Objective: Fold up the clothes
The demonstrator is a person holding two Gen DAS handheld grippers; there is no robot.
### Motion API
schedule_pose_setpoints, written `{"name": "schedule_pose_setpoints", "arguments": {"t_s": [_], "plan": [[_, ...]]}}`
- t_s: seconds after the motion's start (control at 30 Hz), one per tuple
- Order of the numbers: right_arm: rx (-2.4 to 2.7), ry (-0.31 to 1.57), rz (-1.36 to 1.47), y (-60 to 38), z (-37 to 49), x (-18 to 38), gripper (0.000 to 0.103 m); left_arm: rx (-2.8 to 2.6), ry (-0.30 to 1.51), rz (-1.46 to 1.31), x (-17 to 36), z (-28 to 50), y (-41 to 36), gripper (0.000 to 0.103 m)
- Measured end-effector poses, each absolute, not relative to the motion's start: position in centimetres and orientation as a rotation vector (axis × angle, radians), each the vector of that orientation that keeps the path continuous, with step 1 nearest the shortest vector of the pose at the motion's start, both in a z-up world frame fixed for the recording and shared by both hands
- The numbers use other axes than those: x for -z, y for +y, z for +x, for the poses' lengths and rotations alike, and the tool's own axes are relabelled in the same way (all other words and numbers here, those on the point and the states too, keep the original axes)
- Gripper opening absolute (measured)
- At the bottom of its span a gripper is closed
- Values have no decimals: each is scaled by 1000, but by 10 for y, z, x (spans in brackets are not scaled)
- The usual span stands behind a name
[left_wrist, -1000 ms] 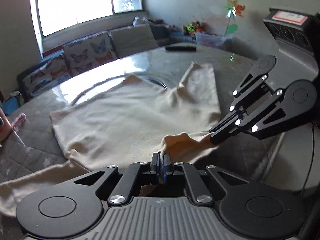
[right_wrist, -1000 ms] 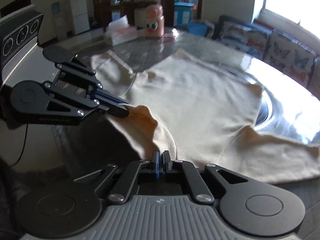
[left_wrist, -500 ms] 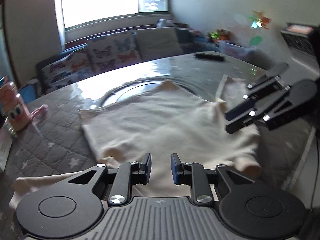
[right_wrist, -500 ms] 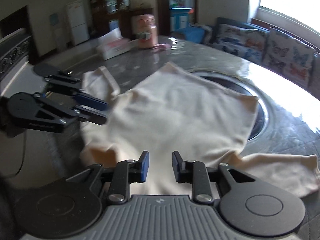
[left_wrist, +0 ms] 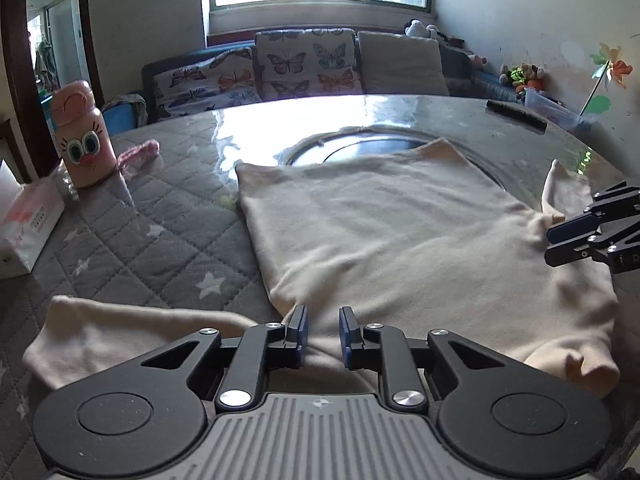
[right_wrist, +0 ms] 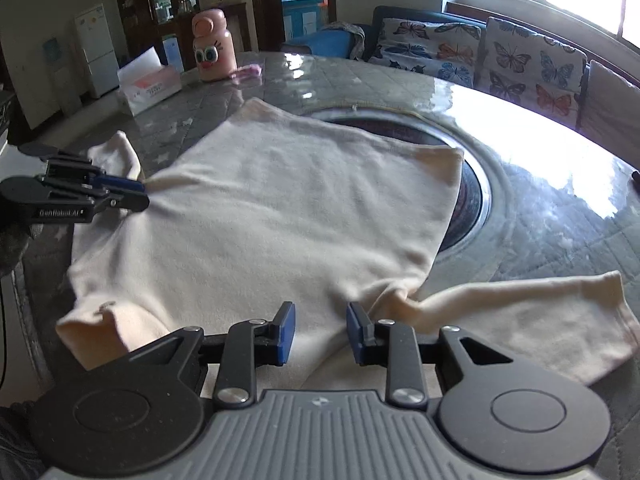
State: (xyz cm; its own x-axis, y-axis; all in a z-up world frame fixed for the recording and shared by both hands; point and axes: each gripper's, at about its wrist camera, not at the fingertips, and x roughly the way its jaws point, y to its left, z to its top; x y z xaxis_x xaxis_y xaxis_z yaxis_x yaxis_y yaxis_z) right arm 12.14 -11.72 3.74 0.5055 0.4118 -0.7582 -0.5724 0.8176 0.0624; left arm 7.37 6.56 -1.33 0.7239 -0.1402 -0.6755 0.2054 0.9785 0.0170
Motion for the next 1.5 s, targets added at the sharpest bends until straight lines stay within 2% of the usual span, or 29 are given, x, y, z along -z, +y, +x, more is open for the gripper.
{"name": "schedule_pose_setpoints", "arguments": {"t_s": [0.6,0.7,0.73,0.97,1.03,1.27,1.5], "plan": [[-461,805,-181,-110,254,-14,33,125,764,59,26,95,79,21],[-442,800,-161,-120,252,-20,36,123,753,65,22,94,76,21],[-429,794,-160,-128,247,-24,39,124,749,67,21,93,74,23],[-278,760,-117,-190,207,-42,43,189,716,87,9,83,48,34],[-219,761,-95,-211,197,-41,46,228,709,98,6,80,34,37],[3,781,24,-287,169,-22,46,363,708,145,3,71,-17,41],[51,736,99,-302,169,-10,43,458,728,197,8,64,-57,45]]}}
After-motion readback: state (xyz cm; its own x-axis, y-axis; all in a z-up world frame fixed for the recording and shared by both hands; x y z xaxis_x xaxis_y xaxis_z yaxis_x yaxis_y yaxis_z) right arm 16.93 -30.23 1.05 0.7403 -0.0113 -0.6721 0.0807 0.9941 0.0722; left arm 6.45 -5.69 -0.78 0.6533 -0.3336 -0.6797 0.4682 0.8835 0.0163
